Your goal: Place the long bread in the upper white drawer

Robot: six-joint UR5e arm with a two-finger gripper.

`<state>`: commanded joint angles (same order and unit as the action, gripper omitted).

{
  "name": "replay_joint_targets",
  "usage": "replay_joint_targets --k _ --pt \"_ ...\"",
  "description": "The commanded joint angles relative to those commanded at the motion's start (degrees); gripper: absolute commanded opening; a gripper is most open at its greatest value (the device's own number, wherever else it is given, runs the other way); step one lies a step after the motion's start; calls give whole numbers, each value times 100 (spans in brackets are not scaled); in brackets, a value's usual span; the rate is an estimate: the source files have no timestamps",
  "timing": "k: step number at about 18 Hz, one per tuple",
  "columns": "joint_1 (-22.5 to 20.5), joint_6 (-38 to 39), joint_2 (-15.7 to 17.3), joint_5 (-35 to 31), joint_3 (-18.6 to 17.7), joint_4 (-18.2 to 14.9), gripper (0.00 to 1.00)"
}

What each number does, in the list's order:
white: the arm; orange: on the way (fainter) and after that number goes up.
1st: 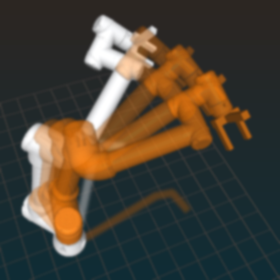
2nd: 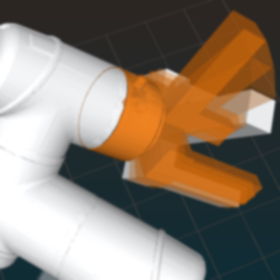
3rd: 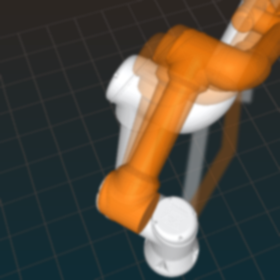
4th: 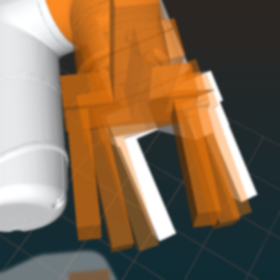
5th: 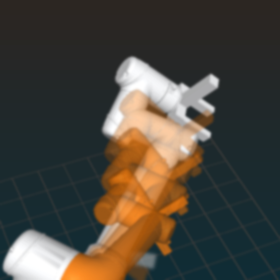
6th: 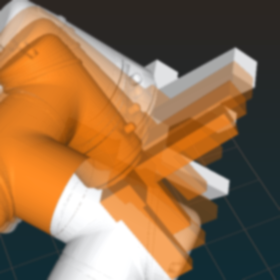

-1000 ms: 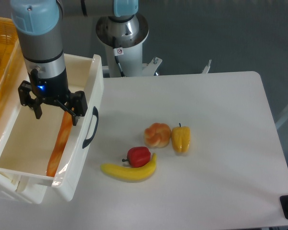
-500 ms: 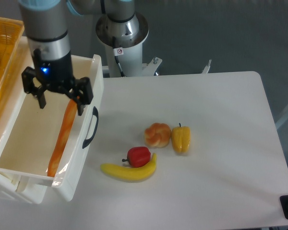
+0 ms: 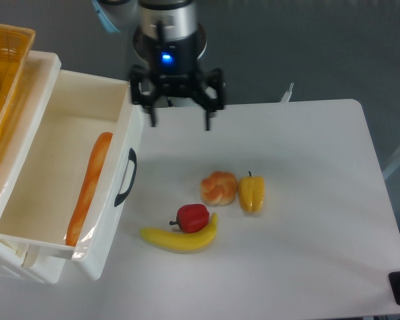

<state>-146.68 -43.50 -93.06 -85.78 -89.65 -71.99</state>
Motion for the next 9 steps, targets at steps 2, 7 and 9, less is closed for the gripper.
replay_joint_targets --k 2,7,9 --pt "-123 0 -431 -61 43 192 100" --pt "-440 -674 -1415 -290 482 721 100" --pt "-528 -1193 -1749 -264 553 739 100"
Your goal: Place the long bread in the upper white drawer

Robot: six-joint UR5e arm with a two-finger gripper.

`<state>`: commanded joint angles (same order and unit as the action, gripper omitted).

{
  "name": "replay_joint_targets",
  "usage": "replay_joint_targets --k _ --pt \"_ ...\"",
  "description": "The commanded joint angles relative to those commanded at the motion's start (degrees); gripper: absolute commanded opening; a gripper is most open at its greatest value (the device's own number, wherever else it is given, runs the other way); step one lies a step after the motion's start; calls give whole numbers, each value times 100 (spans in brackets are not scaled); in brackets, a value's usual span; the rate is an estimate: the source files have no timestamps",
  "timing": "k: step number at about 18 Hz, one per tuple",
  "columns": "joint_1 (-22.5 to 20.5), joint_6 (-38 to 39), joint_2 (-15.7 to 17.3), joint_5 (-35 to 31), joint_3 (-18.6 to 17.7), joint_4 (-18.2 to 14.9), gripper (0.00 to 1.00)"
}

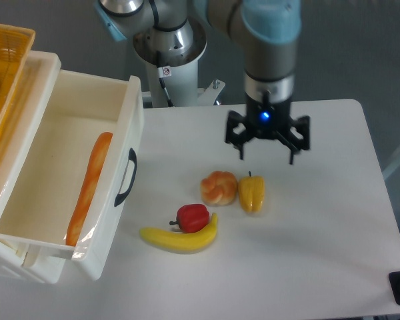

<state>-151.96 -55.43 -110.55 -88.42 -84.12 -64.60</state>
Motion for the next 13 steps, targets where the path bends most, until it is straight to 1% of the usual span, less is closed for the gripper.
replay_joint_targets --k 1,3,6,9,13 --pt "17 -229 -141 -26 61 0 100" --pt "26 -494 -256 -53 71 9 100" --pt "140 -539 -537 -368 79 9 100" --pt "193 -556 -669 -457 88 9 100" --pt "193 -547 -740 -457 80 0 100"
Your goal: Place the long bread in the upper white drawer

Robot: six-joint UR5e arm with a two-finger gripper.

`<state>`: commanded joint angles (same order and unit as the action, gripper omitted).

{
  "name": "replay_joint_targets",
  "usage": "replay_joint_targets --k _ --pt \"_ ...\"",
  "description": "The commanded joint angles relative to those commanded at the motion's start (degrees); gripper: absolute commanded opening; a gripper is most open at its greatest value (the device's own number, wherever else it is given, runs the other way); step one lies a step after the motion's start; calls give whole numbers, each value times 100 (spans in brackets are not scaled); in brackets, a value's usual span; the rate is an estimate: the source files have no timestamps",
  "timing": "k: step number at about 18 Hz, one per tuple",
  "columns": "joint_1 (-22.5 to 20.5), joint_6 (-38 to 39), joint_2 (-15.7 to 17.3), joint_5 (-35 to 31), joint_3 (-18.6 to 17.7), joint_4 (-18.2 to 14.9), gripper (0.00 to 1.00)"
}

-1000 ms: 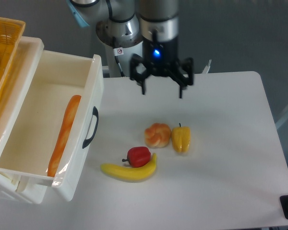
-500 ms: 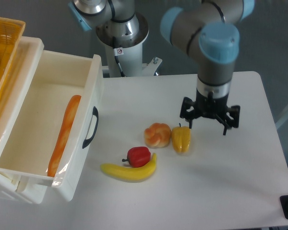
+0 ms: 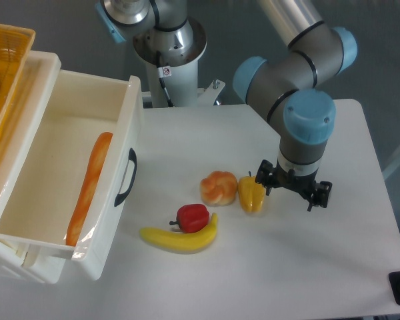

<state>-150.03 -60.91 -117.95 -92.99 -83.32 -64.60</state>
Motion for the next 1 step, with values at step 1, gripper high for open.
replay_joint_targets --k 1 --pt "0 0 0 0 0 0 100"
